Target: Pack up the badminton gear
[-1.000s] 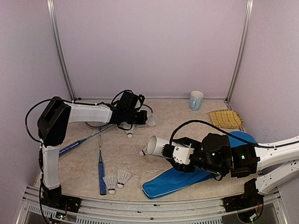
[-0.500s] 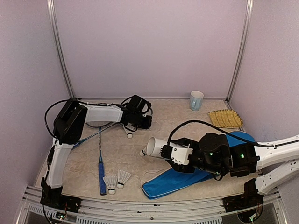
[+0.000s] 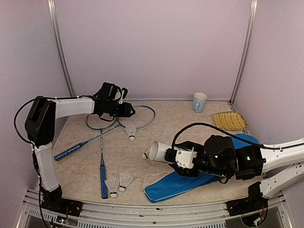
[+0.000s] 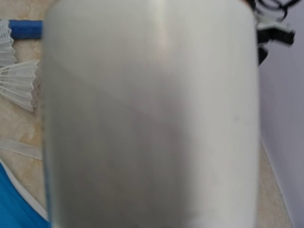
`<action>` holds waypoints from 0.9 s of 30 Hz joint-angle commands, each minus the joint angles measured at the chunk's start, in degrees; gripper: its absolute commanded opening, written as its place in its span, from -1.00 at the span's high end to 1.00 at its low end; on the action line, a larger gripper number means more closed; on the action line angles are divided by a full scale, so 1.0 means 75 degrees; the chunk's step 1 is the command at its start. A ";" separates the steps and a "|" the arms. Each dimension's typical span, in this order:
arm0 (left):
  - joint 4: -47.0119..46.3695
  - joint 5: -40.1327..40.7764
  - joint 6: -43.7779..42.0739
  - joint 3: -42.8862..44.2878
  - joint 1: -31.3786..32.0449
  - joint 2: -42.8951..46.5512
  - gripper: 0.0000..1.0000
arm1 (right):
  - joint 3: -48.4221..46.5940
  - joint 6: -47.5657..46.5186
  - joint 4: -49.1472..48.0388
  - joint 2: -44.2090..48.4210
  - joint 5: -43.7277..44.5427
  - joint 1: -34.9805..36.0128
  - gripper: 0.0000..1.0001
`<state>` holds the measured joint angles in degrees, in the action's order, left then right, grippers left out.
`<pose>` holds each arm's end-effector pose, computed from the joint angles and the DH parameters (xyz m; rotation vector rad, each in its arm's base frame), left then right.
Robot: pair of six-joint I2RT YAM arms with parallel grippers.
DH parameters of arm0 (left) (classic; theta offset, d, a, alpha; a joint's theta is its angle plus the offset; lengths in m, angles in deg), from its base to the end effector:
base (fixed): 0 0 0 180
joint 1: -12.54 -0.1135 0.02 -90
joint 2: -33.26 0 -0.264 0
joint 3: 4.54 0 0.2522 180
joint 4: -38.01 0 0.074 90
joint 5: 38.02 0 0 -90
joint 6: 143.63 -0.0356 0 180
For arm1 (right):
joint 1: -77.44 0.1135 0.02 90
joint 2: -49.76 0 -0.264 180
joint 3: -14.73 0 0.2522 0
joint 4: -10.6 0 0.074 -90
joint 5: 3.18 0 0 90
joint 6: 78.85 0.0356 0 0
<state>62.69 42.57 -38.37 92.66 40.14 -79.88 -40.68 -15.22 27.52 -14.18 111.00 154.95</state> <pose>0.3953 -0.2132 0.2160 0.3387 2.3110 -0.5709 0.0682 0.2405 0.2675 -1.3791 1.4164 0.1555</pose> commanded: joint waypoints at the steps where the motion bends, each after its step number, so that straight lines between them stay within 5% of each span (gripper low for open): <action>1: 0.0023 -0.0437 -0.0605 -0.0058 -0.0308 -0.0126 -0.20 | -0.0193 0.0099 -0.0159 0.0142 -0.0249 0.0071 0.40; 9: 0.0763 -0.1552 -0.1295 0.0453 -0.0539 -0.0792 -0.22 | -0.0330 0.0176 -0.0021 0.0030 -0.0442 0.0071 0.40; 27: 0.0325 -0.2233 -0.1198 -0.0947 -0.0539 0.0030 0.76 | -0.0330 0.0047 -0.0235 -0.0152 -0.0386 0.0053 0.40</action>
<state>67.24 28.06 -47.63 87.15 36.36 -84.28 -41.25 -14.66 27.67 -15.25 108.05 154.95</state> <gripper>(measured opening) 0.177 0.616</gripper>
